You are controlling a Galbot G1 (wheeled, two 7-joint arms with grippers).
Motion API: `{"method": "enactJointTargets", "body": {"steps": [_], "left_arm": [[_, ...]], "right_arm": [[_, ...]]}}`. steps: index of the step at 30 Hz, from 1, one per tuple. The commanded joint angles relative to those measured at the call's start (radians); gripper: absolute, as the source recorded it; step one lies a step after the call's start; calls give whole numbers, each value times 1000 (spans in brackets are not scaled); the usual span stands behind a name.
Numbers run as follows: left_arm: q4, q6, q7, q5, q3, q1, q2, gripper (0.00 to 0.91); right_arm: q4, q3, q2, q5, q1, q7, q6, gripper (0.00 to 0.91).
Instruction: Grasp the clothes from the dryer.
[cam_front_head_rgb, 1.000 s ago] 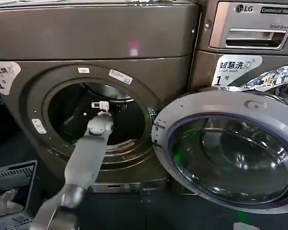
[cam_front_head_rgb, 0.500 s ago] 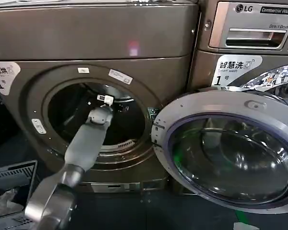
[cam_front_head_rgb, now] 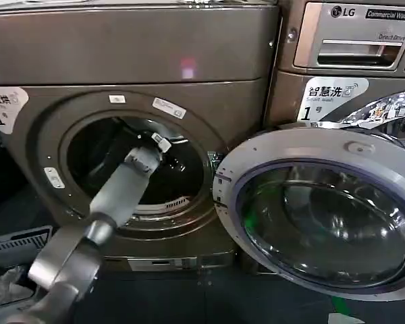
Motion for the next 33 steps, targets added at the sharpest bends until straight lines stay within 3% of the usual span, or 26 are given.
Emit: {"method": "enactJointTargets", "body": {"steps": [1, 11, 15, 33], "left_arm": [[135, -170, 289, 269, 193, -86, 10, 907], [162, -247, 401, 392, 251, -114, 21, 907], [163, -264, 453, 576, 259, -119, 12, 907], [207, -293, 512, 689, 341, -166, 17, 907]], "right_arm": [[3, -2, 2, -1, 2, -1, 1, 907], [10, -9, 7, -3, 7, -2, 2, 907], [9, -7, 11, -4, 5, -3, 3, 907], [7, -13, 15, -24, 13, -9, 14, 907]]}}
